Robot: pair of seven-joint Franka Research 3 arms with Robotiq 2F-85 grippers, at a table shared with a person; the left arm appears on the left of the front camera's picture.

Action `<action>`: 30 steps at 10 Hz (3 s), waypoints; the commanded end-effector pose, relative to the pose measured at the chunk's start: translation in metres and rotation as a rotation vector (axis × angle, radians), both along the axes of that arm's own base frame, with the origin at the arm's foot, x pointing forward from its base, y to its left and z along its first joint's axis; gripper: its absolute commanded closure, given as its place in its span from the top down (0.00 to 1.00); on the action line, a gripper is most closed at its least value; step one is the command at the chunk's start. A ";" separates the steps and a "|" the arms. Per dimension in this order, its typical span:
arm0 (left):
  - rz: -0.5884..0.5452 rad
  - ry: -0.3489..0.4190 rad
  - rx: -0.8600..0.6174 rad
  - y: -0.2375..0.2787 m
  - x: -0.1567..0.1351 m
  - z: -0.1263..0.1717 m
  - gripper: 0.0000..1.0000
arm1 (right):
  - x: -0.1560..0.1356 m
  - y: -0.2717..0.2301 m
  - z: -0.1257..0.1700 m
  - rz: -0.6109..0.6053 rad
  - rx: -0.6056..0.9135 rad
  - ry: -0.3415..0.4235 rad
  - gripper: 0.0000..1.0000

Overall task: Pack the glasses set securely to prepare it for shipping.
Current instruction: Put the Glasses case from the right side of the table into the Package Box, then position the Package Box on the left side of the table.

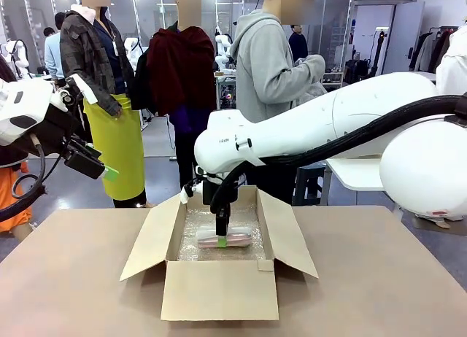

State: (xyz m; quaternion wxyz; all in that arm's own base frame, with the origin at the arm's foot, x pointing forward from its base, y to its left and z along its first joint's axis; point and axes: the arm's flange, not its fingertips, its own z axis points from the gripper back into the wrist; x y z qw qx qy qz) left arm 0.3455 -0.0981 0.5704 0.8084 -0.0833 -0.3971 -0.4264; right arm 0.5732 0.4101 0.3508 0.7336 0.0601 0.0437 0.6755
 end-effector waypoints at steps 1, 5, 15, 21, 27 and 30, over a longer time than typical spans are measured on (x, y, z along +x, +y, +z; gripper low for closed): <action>0.000 -0.007 0.002 0.002 0.000 0.001 1.00 | -0.012 -0.001 -0.011 0.007 0.021 -0.017 0.25; 0.000 -0.007 0.002 0.002 0.000 0.001 1.00 | -0.014 -0.004 -0.034 -0.019 0.034 0.010 0.25; 0.000 -0.007 0.002 0.002 0.000 0.001 1.00 | -0.017 -0.008 -0.004 -0.021 0.073 -0.052 1.00; 0.000 -0.007 0.002 0.002 0.000 0.001 1.00 | -0.002 -0.002 0.007 -0.016 0.063 -0.064 1.00; 0.000 -0.007 0.002 0.002 0.000 0.001 1.00 | -0.002 -0.002 0.007 -0.016 0.063 -0.064 1.00; 0.000 -0.007 0.002 0.002 0.000 0.001 1.00 | -0.002 -0.002 0.007 -0.016 0.063 -0.064 1.00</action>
